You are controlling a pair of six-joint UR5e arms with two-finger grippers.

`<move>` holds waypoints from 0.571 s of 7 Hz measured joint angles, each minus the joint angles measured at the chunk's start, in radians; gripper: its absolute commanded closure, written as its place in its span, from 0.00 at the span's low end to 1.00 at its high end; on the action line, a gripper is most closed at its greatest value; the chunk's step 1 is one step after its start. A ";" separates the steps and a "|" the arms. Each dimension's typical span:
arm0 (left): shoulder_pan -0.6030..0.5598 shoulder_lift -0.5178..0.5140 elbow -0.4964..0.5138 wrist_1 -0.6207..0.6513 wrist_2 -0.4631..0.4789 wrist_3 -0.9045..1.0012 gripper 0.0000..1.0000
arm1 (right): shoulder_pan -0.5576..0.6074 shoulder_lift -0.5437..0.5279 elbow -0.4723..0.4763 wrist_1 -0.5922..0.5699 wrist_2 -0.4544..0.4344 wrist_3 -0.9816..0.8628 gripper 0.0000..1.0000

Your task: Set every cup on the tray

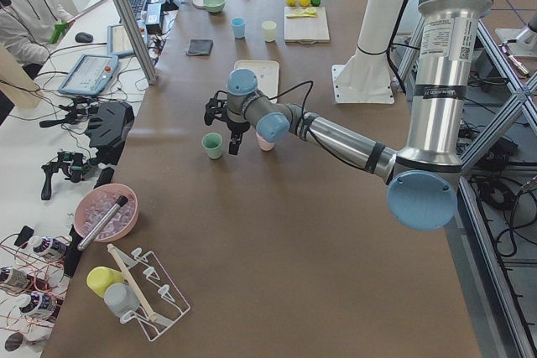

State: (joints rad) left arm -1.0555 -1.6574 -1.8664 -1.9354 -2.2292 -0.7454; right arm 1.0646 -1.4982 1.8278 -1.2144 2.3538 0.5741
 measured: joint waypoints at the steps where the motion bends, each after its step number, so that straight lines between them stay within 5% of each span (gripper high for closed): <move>1: 0.056 -0.025 -0.001 0.000 0.040 -0.061 0.02 | -0.054 0.027 0.000 0.000 -0.032 0.053 0.04; 4: 0.158 -0.037 -0.004 -0.002 0.105 -0.124 0.02 | -0.160 0.055 -0.009 -0.002 -0.086 0.126 0.08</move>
State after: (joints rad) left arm -0.8973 -1.6945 -1.8703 -1.9372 -2.1239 -0.8690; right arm 0.9048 -1.4432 1.8186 -1.2160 2.2674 0.6998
